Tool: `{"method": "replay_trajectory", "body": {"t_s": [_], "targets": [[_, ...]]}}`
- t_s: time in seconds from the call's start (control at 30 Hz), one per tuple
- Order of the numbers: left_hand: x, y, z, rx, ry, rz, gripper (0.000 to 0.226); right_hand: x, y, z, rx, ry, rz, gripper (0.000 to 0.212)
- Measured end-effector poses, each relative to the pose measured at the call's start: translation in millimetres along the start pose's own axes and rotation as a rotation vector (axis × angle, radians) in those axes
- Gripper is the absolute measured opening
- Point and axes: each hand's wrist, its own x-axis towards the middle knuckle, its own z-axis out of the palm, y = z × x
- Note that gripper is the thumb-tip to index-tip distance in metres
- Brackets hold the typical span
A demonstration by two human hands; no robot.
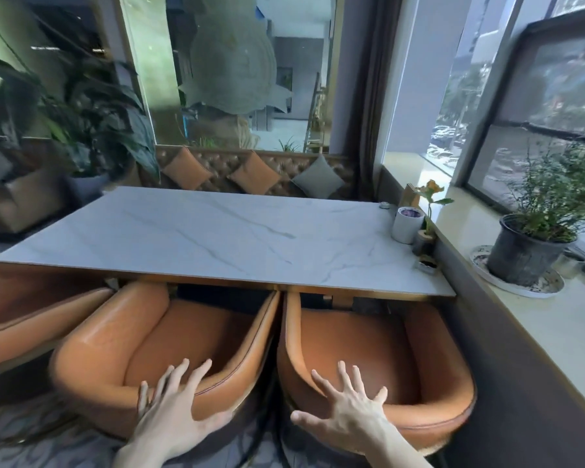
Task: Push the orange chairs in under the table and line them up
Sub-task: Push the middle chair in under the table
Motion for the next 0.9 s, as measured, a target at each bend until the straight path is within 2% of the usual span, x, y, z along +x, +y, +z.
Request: {"method": "replay_trajectory", "body": {"t_s": [0.43, 0.67, 0.9], "targets": [[1, -160, -37, -0.04, 0.01, -0.009, 0.099, 22, -168, 43, -0.008, 0.059, -0.105, 0.117], [37, -230, -40, -0.067, 0.015, -0.021, 0.099, 81, -246, 58, 0.004, 0.032, -0.196, 0.119], [89, -312, -57, -0.03, -0.1, -0.084, 0.099, 151, -324, 75, 0.004, -0.005, -0.209, 0.122]]}}
